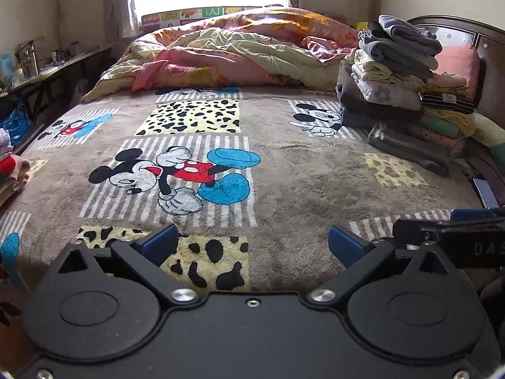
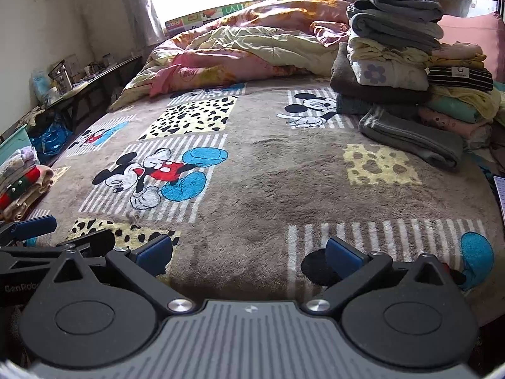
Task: Fold clothes
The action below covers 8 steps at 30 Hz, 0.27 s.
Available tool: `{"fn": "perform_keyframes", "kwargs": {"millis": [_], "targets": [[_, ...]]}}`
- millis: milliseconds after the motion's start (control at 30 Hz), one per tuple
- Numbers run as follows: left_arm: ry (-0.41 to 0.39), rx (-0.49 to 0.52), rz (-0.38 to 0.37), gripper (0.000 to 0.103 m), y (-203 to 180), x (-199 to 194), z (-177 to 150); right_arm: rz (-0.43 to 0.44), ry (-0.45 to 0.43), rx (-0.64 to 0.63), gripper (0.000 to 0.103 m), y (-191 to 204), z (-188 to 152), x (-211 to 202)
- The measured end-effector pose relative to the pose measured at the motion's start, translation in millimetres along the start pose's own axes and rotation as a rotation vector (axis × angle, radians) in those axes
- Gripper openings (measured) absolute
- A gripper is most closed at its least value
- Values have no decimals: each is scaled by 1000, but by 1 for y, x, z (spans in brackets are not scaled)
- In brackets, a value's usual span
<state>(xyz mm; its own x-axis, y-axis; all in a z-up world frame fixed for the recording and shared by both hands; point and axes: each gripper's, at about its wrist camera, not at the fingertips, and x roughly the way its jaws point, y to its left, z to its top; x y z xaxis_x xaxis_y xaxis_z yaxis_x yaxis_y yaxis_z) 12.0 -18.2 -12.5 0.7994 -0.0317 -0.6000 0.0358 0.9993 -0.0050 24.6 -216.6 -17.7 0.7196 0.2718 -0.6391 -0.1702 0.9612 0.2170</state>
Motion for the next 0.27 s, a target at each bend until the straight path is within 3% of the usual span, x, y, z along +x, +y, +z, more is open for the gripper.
{"fn": "perform_keyframes", "kwargs": {"millis": [267], "targets": [[-1,13,-25,102,-2,6,7,-4,0,-3,103,-5,7,9]]}}
